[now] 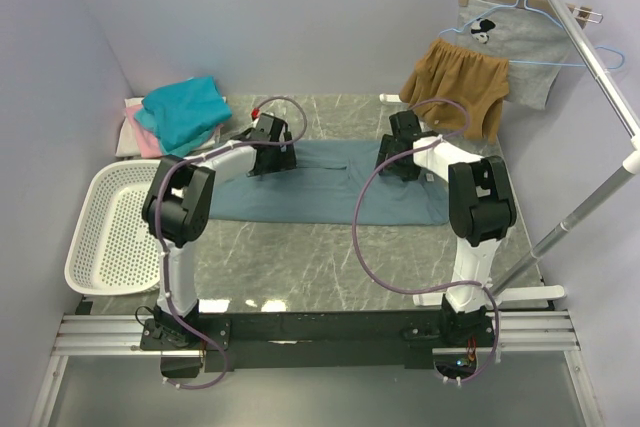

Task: Fold and stack the t-shirts
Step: Rotate the tshirt 90 degrees

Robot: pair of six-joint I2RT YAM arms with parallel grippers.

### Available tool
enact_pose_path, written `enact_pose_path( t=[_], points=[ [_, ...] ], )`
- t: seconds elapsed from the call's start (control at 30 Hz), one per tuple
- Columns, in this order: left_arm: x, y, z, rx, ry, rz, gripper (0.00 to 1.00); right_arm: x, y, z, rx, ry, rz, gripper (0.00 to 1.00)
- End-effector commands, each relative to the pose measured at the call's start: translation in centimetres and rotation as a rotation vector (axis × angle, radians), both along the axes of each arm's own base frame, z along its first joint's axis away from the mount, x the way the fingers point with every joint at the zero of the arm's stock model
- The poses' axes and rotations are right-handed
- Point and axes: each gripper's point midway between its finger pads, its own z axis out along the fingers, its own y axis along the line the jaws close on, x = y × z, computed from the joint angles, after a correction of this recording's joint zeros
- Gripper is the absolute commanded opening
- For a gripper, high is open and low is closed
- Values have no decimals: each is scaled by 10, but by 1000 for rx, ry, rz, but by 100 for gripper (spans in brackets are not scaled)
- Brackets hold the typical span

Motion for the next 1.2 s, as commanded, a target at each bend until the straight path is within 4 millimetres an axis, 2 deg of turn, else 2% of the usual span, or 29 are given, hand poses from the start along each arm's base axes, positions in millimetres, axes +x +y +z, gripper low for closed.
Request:
enact_pose_path(
  t=[0.0,0.17,0.33,0.43,0.47,0.5,0.53,0.6,0.67,0.77,0.87,0.9,0.93,0.97,1.0,1.07,1.1,1.17],
  points=[
    [-13,-3,-14,6,79,-12,100,-19,14,4,77,42,24,77],
    [-33,-2,-27,4,145,-27,99,-26,16,-5,75,92,31,75],
    [-68,-5,-37,2,196,-39,99,-20,19,1,67,84,50,75],
    [-97,-15,-39,-22,215,-61,99,-12,24,4,47,96,77,76],
    [-113,-14,-42,-22,230,-70,99,-9,27,6,42,102,91,75],
    [-124,-21,-44,-29,239,-90,99,2,31,8,33,92,102,76],
    [-133,-23,-46,-39,253,-90,99,0,32,8,18,113,116,75],
    [-162,-29,-54,-60,299,-124,99,13,39,8,13,105,133,76],
    [-187,-31,-59,-69,342,-143,99,15,48,8,20,125,161,76],
    [-218,-37,-59,-47,380,-200,98,29,64,11,25,104,207,76],
    [-248,-43,-55,-32,421,-258,98,40,94,12,61,101,292,77],
    [-260,-50,-53,-37,435,-295,98,54,105,14,66,80,313,78],
    [-268,-54,-51,-48,448,-321,98,52,108,14,59,110,336,78],
    [-275,-61,-47,-71,456,-358,97,54,119,16,82,113,368,78],
    [-294,-76,-41,-130,503,-442,97,66,135,23,108,81,403,79],
    [-304,-92,-30,-162,510,-540,94,65,156,29,161,84,490,80],
    [-313,-102,-24,-165,510,-597,94,64,177,39,244,65,555,80],
    [-315,-120,-7,-174,484,-691,94,72,190,55,292,-11,608,81]
  ],
)
